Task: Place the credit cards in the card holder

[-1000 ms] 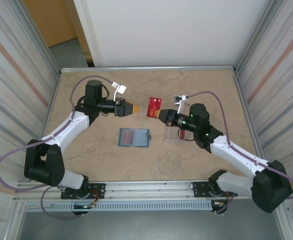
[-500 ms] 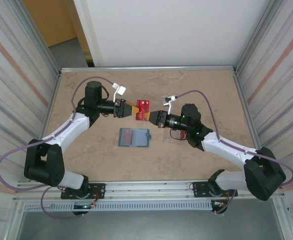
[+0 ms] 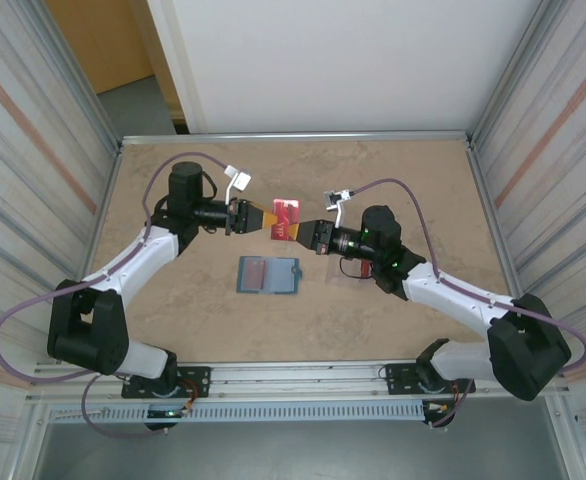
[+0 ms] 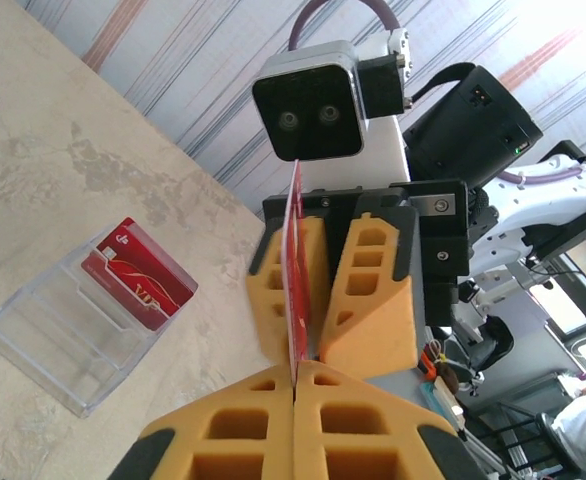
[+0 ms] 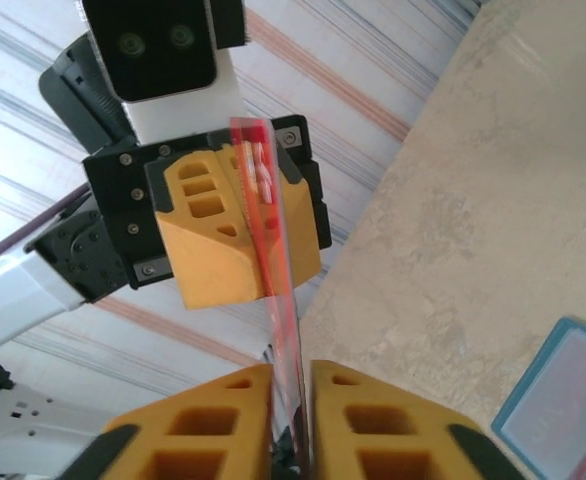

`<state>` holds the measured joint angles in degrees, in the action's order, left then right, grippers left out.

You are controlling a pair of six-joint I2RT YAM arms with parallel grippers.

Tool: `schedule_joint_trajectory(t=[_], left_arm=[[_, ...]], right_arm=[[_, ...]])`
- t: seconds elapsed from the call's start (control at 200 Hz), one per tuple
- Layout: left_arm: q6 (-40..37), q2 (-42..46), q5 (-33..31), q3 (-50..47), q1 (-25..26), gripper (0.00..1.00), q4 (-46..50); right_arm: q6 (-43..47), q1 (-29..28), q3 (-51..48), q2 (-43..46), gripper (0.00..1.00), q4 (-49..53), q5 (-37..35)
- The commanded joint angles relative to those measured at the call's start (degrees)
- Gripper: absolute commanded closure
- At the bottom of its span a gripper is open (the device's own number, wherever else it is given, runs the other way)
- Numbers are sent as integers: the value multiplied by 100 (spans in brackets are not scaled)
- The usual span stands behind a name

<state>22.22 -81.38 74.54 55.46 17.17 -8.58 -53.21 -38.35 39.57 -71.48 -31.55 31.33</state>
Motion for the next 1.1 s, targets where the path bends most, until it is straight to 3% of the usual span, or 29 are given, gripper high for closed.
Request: schedule_joint_trajectory(t=[0.0,0.215,0.526,0.912,1.092], left_arm=[[-229,243,125,22,-115,100,146],[-349,255,128,26,-166,100,339],[-189,276,242,27,-135,100,142],[-162,315,308,18,-130,100,128],[-332,255,325,-3,-30,100,201]], right_arm=[[329,81,200,394,71,458,-6],[546,283,332,661,60,955,170],[1814,308,1145,312,51,2370,556],[1666,375,1157,34,53,2174,741],[1731,337,1262,-67,66,2171,816]])
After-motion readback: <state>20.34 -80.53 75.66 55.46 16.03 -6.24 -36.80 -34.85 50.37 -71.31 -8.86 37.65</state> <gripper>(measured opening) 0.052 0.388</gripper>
